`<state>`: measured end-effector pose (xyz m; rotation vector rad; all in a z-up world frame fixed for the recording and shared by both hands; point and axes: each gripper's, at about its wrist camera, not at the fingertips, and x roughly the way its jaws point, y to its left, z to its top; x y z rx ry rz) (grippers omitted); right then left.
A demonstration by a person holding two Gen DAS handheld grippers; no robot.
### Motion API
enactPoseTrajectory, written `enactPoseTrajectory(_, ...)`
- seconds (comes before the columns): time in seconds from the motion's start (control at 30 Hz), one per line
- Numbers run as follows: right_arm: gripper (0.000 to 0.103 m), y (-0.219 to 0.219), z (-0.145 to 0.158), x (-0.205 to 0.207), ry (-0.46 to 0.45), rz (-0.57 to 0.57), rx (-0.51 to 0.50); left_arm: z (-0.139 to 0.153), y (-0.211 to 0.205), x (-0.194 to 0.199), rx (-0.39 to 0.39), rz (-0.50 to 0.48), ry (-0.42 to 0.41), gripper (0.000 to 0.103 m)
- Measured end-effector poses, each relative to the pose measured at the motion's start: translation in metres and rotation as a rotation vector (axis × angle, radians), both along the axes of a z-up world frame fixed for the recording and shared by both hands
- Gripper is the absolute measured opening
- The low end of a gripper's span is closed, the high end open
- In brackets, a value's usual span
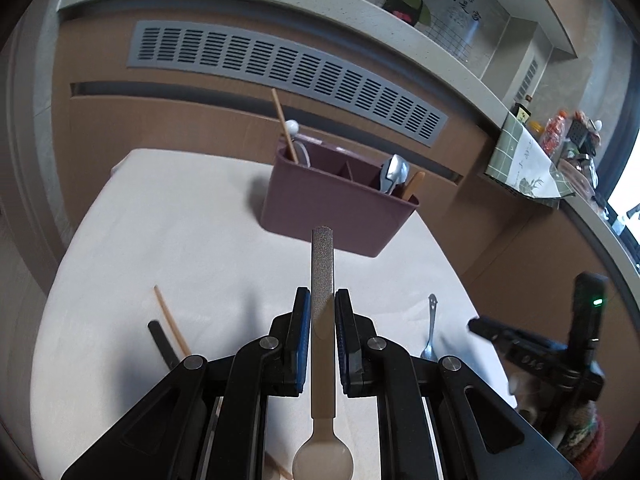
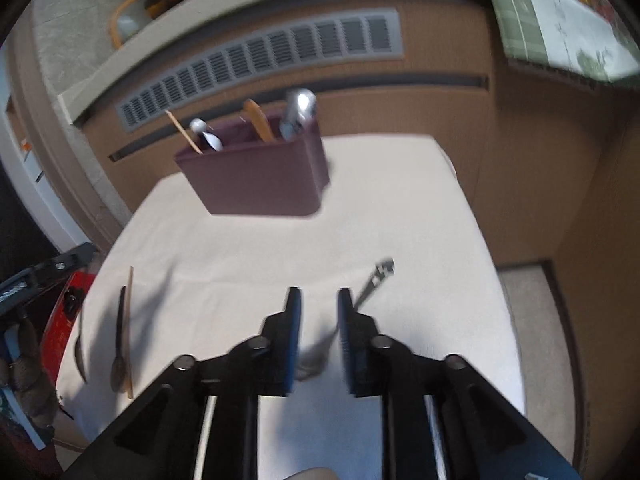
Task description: Organize utensils
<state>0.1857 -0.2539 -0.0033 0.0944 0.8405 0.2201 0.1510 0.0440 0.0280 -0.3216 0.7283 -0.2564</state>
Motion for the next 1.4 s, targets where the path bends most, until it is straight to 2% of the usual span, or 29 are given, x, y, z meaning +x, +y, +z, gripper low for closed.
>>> enactPoseTrajectory(0.1, 0.023, -0.009, -0.026, 0.003, 0.098, -0.042, 0.029, -0.007, 0.005, -0.001, -0.012, 0.011, 0.014, 0.012)
enactPoseTrajectory(0.17, 0.023, -0.012, -0.036, -0.001, 0.13, -0.059, 0.049, -0.011, 0.007, 0.0, -0.018, 0.019, 0.022, 0.012)
enactPoseTrajectory(0.27, 0.028, -0.005, -0.041, -0.018, 0.099, -0.027, 0.049, -0.015, 0.011, -0.001, -0.025, 0.03, 0.025, 0.012)
enactPoseTrajectory(0.3, 0.032, -0.001, -0.044, -0.024, 0.097, -0.01, 0.024, -0.016, 0.011, -0.002, -0.027, 0.032, 0.026, 0.012)
enactPoseTrajectory(0.37, 0.033, 0.01, -0.053, -0.035, 0.109, 0.02, -0.063, -0.017, 0.011, -0.002, -0.033, 0.031, 0.026, 0.012)
enactPoseTrajectory(0.43, 0.033, 0.016, -0.058, -0.04, 0.11, 0.025, -0.109, -0.018, 0.01, -0.002, -0.04, 0.03, 0.021, 0.012)
enactPoseTrajectory(0.6, 0.033, 0.029, -0.058, -0.025, 0.102, -0.034, -0.145, -0.016, 0.009, 0.0, -0.043, 0.027, 0.003, 0.012)
enactPoseTrajectory(0.67, 0.036, 0.034, -0.058, -0.015, 0.109, -0.064, -0.143, -0.016, 0.011, -0.001, -0.042, 0.027, -0.002, 0.012)
enactPoseTrajectory(0.73, 0.042, 0.042, -0.058, -0.007, 0.107, -0.097, -0.153, -0.016, 0.012, -0.001, -0.046, 0.028, -0.003, 0.012)
enactPoseTrajectory(0.97, 0.049, 0.063, -0.06, 0.007, 0.097, -0.176, -0.184, -0.024, 0.014, -0.001, -0.073, 0.036, 0.008, 0.012)
enactPoseTrajectory(1.07, 0.048, 0.064, -0.059, 0.015, 0.094, -0.21, -0.177, -0.025, 0.017, -0.001, -0.084, 0.051, 0.013, 0.012)
enactPoseTrajectory(1.1, 0.045, 0.066, -0.059, 0.015, 0.093, -0.21, -0.19, -0.024, 0.019, -0.002, -0.088, 0.056, 0.013, 0.012)
enactPoseTrajectory(1.17, 0.032, 0.07, -0.058, 0.012, 0.083, -0.178, -0.241, -0.022, 0.021, -0.005, -0.088, 0.063, 0.007, 0.012)
enactPoseTrajectory(1.23, 0.028, 0.071, -0.056, 0.006, 0.067, -0.142, -0.285, -0.019, 0.022, -0.009, -0.084, 0.072, -0.006, 0.012)
enactPoseTrajectory(1.4, 0.028, 0.053, -0.027, -0.023, -0.084, -0.132, -0.311, -0.011, 0.021, -0.018, -0.086, 0.084, -0.034, 0.012)
